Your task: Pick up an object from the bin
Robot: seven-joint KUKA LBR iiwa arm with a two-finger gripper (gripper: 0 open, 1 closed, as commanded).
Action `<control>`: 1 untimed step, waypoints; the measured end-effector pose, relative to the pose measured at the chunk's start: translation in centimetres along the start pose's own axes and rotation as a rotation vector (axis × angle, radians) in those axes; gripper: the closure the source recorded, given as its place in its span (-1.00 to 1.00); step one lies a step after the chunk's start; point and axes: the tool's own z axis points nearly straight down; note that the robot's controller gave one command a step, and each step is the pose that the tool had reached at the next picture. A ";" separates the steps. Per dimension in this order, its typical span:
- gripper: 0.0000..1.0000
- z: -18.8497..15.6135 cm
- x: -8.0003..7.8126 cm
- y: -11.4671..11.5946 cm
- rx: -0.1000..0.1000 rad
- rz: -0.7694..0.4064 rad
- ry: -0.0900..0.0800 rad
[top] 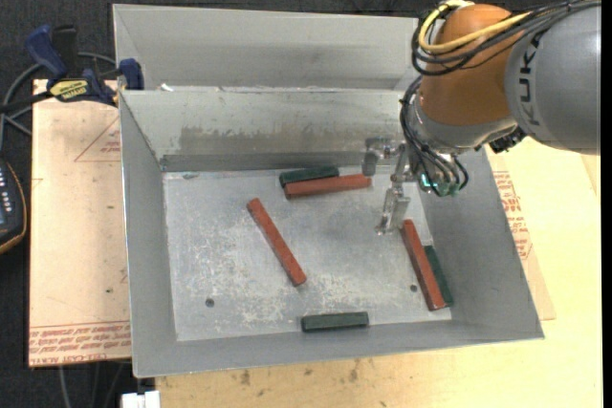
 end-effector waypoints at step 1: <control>-1.00 9.5 -4.9 6.0 -0.001 -0.104 -0.006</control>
Offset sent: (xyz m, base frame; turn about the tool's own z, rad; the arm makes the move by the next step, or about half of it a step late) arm 0.0484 0.0564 -0.0915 -0.1002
